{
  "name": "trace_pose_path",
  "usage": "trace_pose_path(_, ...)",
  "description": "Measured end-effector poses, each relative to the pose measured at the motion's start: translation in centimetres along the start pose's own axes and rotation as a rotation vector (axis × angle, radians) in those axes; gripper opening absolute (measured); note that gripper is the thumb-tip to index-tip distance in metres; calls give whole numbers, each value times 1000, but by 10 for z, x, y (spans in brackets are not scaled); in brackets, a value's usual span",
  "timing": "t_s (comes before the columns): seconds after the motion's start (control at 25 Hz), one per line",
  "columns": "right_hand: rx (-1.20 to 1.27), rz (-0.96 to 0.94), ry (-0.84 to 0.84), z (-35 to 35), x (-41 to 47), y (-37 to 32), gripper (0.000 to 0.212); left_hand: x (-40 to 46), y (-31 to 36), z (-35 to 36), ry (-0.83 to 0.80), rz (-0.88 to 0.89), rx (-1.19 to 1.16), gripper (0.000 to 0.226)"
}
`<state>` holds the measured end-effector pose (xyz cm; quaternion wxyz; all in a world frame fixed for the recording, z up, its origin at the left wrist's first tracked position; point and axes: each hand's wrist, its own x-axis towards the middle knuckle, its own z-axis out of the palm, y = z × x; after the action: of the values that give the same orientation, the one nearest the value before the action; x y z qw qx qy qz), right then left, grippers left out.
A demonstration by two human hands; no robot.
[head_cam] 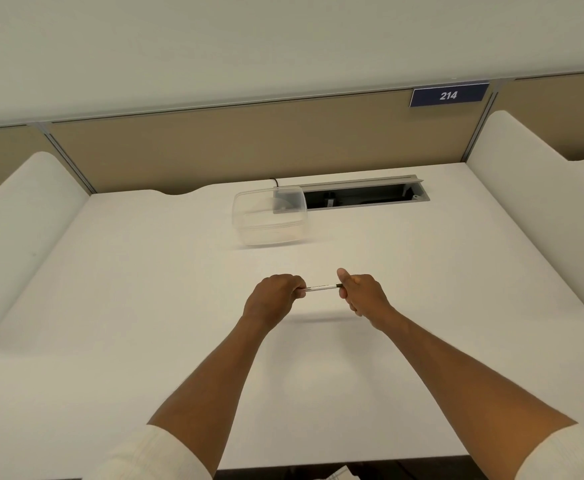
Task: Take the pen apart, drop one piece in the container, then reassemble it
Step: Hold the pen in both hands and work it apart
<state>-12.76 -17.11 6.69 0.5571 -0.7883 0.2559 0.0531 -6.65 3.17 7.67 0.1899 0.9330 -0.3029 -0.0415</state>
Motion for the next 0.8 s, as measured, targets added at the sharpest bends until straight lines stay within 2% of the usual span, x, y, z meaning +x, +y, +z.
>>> trace_pose_path(0.24,1,-32,-72,-3,-1,3,43,-3,2,0,14,-16,-4,8)
trace_pose_path(0.56,-69,-204,19,-1,-4,7,44,-3,5,1,43,-5,-25,8)
trace_pose_path(0.8,-97,-240,39,-3,1,6,42,-2,5,-3,24,8,-9,15)
